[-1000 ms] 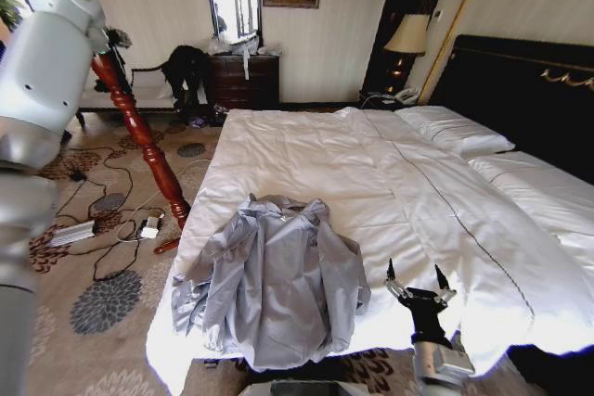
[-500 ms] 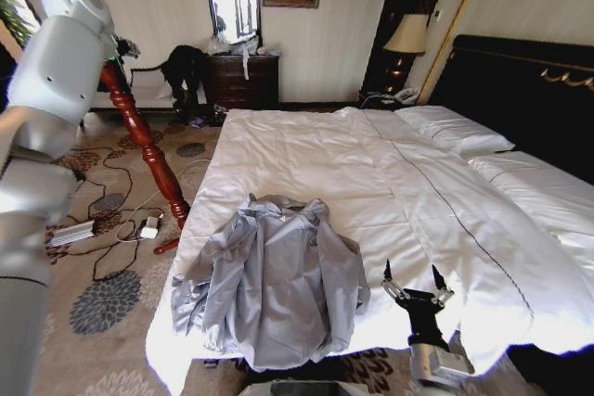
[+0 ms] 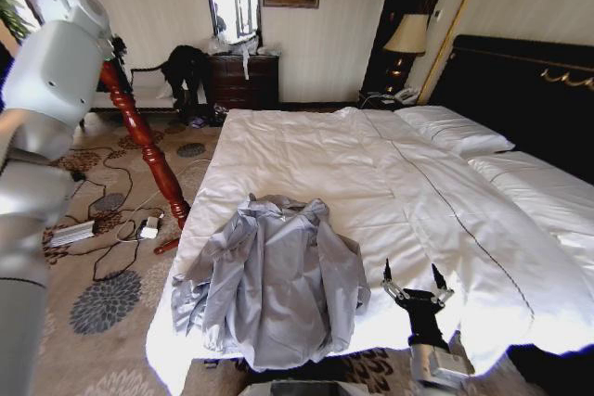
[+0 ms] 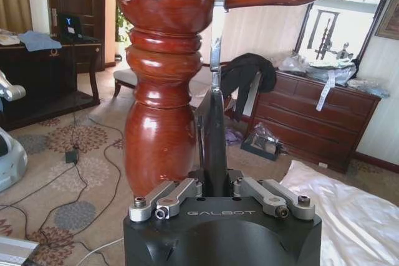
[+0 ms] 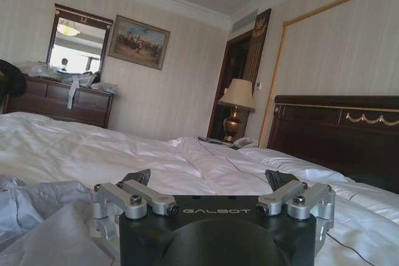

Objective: Pick up the clothes from the bed and hang them on the clothes hanger.

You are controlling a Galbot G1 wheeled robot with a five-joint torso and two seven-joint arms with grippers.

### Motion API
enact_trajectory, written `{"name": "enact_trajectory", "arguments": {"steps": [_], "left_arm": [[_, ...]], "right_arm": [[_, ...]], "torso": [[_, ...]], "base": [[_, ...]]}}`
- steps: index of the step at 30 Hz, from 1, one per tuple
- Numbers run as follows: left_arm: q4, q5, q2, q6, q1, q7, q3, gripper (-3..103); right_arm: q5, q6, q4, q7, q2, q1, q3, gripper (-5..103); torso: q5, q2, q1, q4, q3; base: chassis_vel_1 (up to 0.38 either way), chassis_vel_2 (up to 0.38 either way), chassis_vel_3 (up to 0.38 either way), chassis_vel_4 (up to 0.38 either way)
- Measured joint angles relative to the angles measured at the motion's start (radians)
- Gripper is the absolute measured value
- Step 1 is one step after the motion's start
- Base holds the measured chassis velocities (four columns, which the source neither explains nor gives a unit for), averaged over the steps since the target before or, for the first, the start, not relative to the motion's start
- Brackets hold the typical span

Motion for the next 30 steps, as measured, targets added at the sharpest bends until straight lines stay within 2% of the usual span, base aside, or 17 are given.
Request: {"name": "enact_trajectory", "arguments": {"steps": [2,14,23,26,30], "left_arm": [[-0.013,-0.004,0.007,0.001,0.004,-0.003,0.0,15],[-0.094,-0.013,0.049,0.003,0.025,-0.014,0.001,15],[-0.214,-0.025,0.102,0.006,0.065,-0.047,-0.004,15],[-0.275,-0.028,0.125,0.009,0.072,-0.053,-0.006,15],[-0.328,0.005,0.145,0.008,0.079,-0.04,-0.005,15]], "right_arm": [[0.002,0.0,0.0,-0.001,-0.004,0.003,0.002,100],[0.001,-0.002,-0.007,-0.004,-0.01,0.007,-0.001,100],[-0.001,-0.004,-0.004,-0.004,-0.013,0.005,-0.003,100],[-0.004,-0.004,-0.006,-0.004,-0.013,0.005,-0.004,100],[-0.007,-0.004,-0.007,-0.004,-0.01,0.006,-0.01,100]], "torso": [[-0.0001,0.0,0.0,0.0006,0.0],[-0.0003,0.0,0.0,0.0005,0.0],[-0.0004,0.0,0.0,0.0005,0.0],[-0.0005,0.0,0.0,0.0011,0.0],[-0.0003,0.0,0.0,0.0009,0.0]], "base": [[0.0,0.0,0.0,0.0],[0.0,0.0,0.0,0.0],[0.0,0.0,0.0,0.0],[0.0,0.0,0.0,0.0],[0.0,0.0,0.0,0.0]]}}
